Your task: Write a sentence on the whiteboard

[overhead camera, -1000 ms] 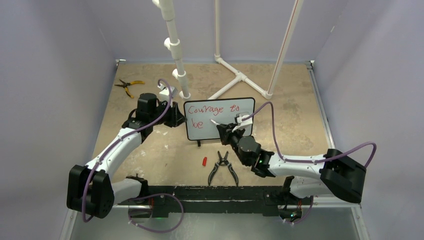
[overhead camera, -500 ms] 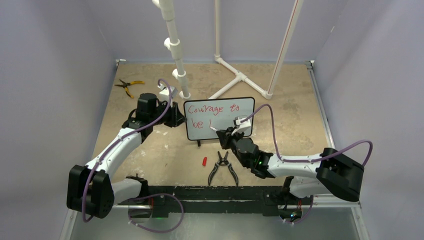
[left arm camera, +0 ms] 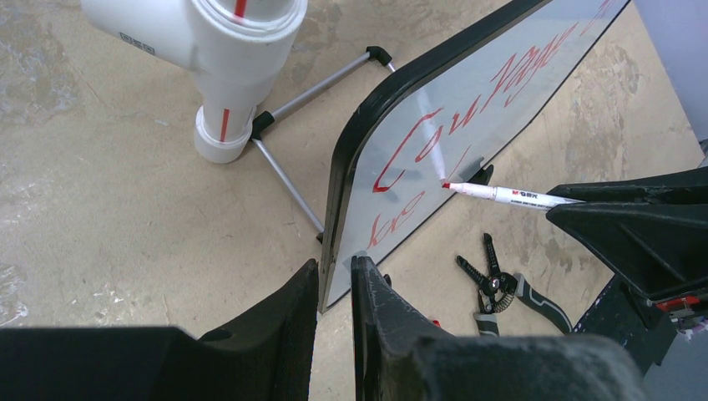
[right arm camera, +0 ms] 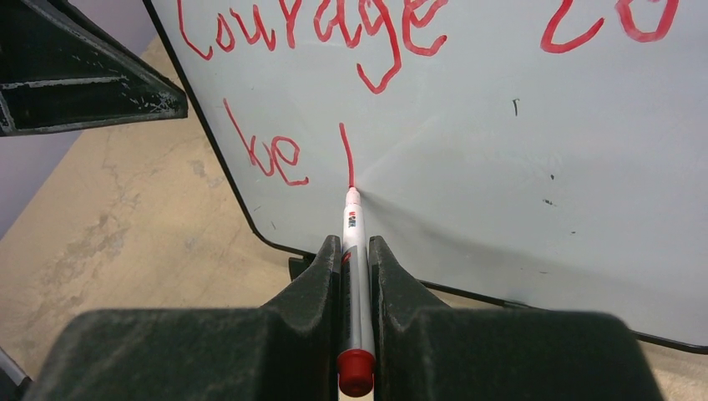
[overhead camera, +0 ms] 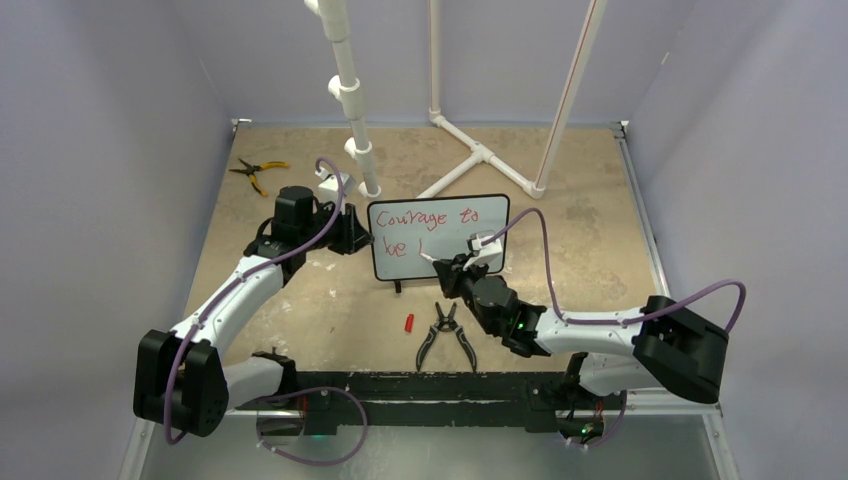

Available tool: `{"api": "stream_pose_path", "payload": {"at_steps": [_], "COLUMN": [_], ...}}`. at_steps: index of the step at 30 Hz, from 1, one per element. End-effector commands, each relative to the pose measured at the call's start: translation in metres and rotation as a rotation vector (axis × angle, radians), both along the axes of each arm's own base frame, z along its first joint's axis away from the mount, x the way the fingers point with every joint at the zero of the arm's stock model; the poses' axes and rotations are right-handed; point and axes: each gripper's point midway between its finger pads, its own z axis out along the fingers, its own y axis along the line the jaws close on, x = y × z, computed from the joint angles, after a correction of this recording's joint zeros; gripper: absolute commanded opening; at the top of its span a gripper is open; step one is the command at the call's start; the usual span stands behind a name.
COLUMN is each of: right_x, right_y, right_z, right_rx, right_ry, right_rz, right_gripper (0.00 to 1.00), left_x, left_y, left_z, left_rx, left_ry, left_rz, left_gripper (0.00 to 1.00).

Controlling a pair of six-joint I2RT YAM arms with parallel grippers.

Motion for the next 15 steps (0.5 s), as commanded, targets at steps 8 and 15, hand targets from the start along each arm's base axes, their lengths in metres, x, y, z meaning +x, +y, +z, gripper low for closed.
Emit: {"api": "stream_pose_path", "payload": {"at_steps": [8,15], "right_x": [0.012,0.007], "right_y": [-0.024,-0.031], "right_z": [0.021,0.005], "right_rx": [0.022,0.003], "right_ry": [-0.045,-0.004], "right_rz": [-0.131,-0.14], "right_gripper": [0.0,0.0], "left_x": [0.004,0.003], "left_y": [0.002,0.002], "left_z": [0.008,0.01], "left_rx": [0.0,-0.003], "left_ry": [-0.044,-0.047], "left_rz": [0.002,0.001], "left_gripper": [0.2,0.2]}}
